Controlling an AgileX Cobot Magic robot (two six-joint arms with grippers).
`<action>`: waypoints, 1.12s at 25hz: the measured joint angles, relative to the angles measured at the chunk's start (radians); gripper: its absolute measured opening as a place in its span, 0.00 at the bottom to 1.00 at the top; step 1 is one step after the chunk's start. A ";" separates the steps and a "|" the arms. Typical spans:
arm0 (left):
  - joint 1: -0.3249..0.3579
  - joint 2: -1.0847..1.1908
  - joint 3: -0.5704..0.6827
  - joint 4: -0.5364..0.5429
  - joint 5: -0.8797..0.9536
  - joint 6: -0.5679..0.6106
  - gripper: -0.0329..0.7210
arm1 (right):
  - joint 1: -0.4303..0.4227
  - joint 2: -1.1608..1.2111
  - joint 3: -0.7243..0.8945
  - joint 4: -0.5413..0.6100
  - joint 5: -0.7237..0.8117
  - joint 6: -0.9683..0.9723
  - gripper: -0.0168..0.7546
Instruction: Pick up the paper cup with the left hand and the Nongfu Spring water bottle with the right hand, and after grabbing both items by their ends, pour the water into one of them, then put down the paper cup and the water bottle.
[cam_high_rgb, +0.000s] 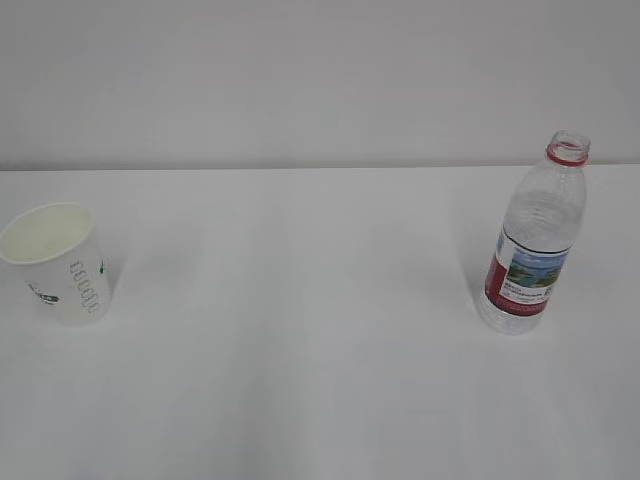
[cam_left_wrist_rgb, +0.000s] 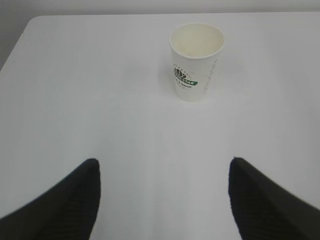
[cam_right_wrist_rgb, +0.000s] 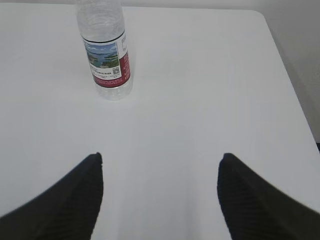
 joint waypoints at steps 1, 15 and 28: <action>0.000 0.000 0.000 0.000 0.000 0.002 0.81 | 0.000 0.000 0.000 0.000 0.000 0.000 0.72; 0.000 0.000 0.000 0.000 0.000 0.002 0.81 | 0.000 0.000 0.000 0.000 0.000 0.000 0.72; 0.000 0.000 0.000 0.000 0.000 0.002 0.81 | 0.000 0.000 0.000 0.000 0.000 0.000 0.72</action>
